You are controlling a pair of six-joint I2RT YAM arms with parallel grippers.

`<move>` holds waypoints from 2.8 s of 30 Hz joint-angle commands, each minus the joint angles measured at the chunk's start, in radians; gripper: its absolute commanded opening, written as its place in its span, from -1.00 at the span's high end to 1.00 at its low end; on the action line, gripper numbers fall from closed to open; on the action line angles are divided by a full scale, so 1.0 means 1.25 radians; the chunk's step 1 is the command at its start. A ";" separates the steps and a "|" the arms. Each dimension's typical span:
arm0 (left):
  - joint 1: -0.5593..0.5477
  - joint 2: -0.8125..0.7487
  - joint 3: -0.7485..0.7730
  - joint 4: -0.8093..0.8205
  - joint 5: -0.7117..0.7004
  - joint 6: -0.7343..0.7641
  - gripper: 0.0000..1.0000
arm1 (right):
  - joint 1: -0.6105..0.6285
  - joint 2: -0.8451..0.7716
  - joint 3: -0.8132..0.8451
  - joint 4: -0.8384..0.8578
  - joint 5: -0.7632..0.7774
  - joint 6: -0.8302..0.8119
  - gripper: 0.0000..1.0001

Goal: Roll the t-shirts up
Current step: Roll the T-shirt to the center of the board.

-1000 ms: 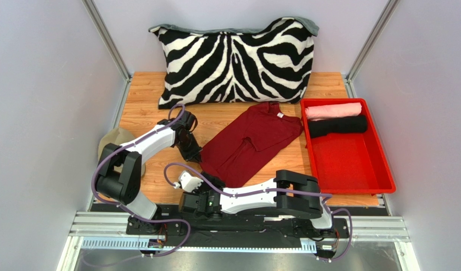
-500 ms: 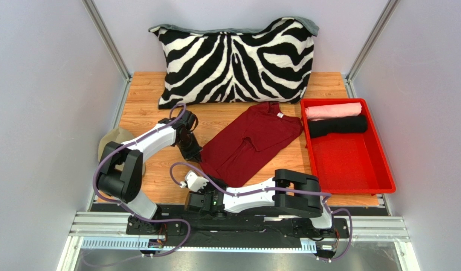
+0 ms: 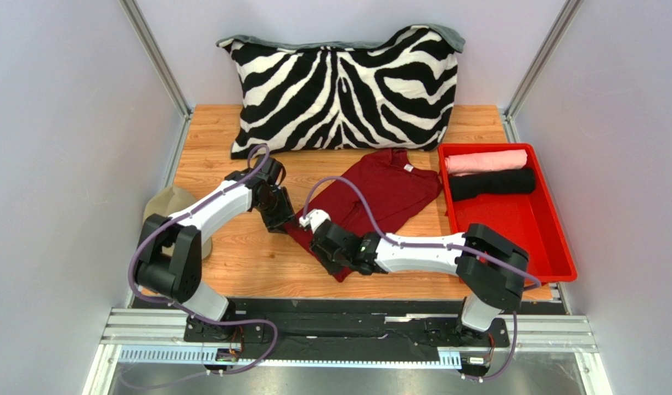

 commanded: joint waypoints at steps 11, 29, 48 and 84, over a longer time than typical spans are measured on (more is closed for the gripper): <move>0.009 -0.255 -0.226 0.305 0.135 -0.031 0.50 | -0.233 0.053 -0.183 0.412 -0.580 0.374 0.58; 0.007 -0.023 -0.212 0.448 0.152 -0.108 0.82 | -0.289 0.022 -0.229 0.410 -0.557 0.426 0.09; 0.007 0.045 -0.146 0.374 0.129 -0.102 0.85 | -0.262 -0.153 -0.263 0.215 -0.440 0.328 -0.21; -0.005 0.085 -0.120 0.301 0.090 -0.134 0.86 | -0.112 -0.395 -0.209 -0.113 -0.011 0.249 -0.11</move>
